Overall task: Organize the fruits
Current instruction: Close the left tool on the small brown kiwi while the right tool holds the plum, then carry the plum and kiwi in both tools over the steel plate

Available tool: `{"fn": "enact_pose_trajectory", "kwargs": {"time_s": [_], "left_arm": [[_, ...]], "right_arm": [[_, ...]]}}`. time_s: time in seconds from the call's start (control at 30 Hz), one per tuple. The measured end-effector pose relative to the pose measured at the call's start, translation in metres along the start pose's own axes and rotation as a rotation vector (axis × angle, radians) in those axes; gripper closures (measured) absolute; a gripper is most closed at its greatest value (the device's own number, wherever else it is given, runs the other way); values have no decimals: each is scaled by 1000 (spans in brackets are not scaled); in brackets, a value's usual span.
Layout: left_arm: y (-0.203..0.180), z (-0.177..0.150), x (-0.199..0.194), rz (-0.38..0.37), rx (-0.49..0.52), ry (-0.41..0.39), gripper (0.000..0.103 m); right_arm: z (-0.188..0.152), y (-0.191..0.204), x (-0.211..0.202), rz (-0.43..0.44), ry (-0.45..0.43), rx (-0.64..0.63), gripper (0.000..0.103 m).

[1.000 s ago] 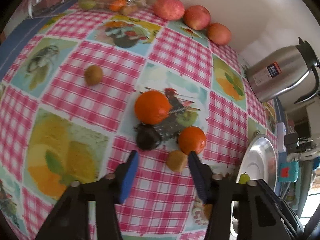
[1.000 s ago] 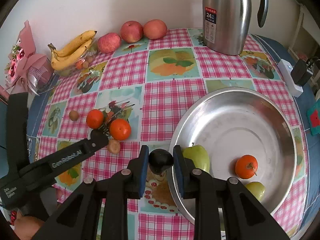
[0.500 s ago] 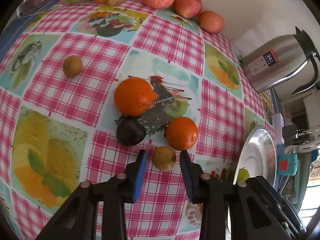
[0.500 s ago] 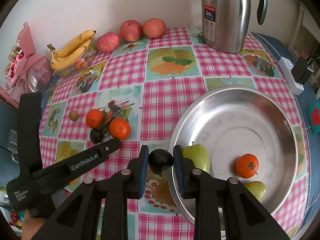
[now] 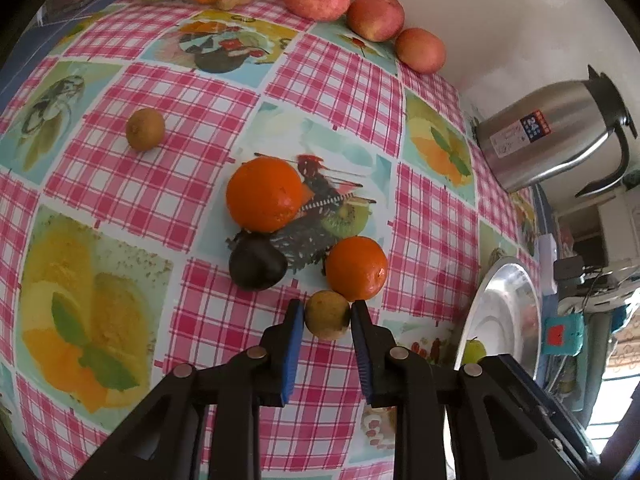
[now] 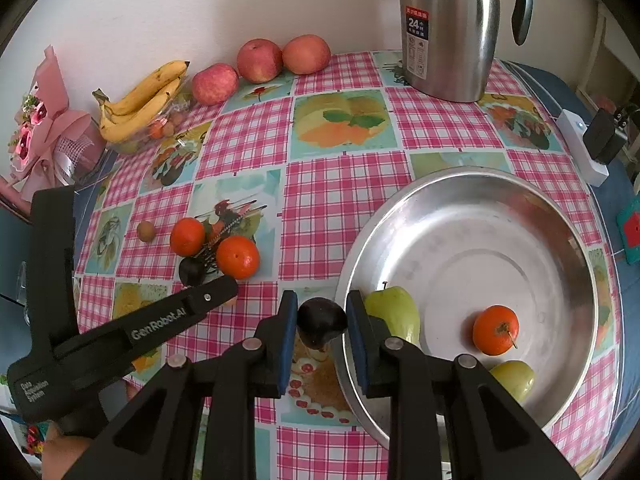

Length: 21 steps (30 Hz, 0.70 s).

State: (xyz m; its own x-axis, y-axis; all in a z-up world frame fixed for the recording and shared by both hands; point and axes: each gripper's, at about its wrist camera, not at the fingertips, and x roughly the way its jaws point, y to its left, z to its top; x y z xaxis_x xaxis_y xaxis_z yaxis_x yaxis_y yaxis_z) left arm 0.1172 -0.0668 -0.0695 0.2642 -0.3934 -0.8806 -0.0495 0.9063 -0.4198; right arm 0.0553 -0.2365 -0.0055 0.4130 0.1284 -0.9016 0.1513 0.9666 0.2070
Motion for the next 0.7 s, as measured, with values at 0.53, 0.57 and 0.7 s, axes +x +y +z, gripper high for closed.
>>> {"fn": "enact_pose_trajectory", "kwargs": {"time_s": [0.53, 0.57, 0.7], "left_arm": [[-16, 0, -28, -46, 11, -58, 77], [-17, 0, -29, -51, 15, -58, 77], [-31, -5, -35, -65, 48, -67, 77]], "right_arm": [[3, -18, -5, -43, -25, 52, 77], [3, -23, -6, -51, -28, 64, 77], [4, -40, -10, -79, -39, 106, 77]]}}
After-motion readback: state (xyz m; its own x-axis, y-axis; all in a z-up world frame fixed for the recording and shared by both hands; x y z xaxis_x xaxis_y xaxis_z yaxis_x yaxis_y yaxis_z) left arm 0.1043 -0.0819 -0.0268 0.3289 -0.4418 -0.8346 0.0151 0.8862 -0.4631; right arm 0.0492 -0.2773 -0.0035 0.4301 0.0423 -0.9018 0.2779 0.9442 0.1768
